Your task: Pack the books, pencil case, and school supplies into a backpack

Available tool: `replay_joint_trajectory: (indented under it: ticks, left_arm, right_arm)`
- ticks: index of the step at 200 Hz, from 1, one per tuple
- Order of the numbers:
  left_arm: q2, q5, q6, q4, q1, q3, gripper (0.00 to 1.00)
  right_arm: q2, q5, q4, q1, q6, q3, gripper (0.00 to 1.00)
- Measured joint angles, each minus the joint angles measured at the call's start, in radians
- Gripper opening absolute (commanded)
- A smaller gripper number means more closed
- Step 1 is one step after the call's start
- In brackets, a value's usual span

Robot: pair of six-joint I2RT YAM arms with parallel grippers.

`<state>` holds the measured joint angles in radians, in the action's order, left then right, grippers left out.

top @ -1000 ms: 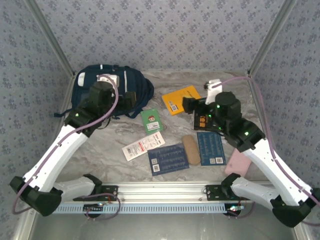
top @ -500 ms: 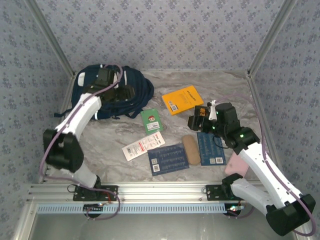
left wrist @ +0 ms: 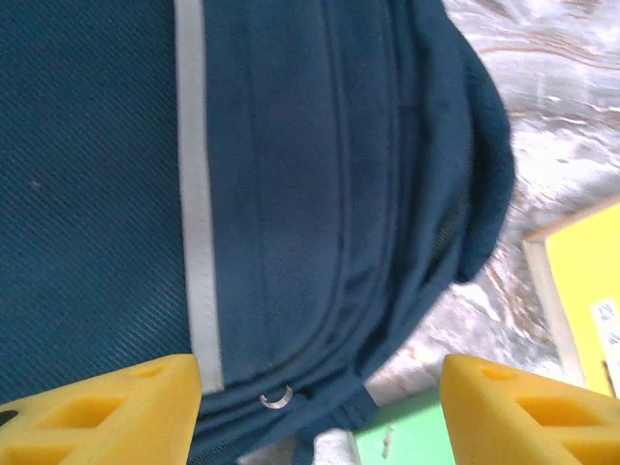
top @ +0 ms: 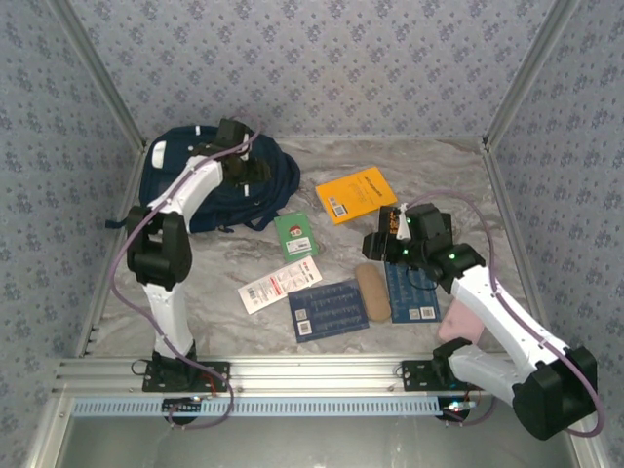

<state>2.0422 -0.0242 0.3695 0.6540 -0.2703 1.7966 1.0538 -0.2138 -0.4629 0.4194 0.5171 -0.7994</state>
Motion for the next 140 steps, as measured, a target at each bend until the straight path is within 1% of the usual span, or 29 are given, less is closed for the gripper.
replay_joint_trajectory:
  ticks: [27, 52, 68, 106, 140]
  left_arm:
    - [0.053, 0.023, -0.012, 0.021, 0.007, 0.062, 0.6]
    - [0.061, 0.021, -0.014, 0.03, 0.015, 0.057, 0.6]
    - [0.047, 0.018, -0.014, 0.007, 0.022, 0.007, 0.6]
    - [-0.026, -0.013, -0.027, -0.058, 0.026, -0.212, 0.65]
    - [-0.036, -0.033, -0.029, -0.075, 0.028, -0.217, 0.65]
  right_arm:
    - [0.043, -0.001, 0.024, 0.011, 0.0, 0.006, 0.71]
    - [0.068, 0.008, 0.041, 0.052, 0.0, 0.01, 0.71]
    - [0.087, 0.008, 0.05, 0.077, -0.001, 0.01, 0.71]
    - [0.148, 0.006, 0.076, 0.092, -0.003, 0.013, 0.69]
    - [0.223, -0.017, 0.08, 0.098, -0.012, 0.011, 0.69]
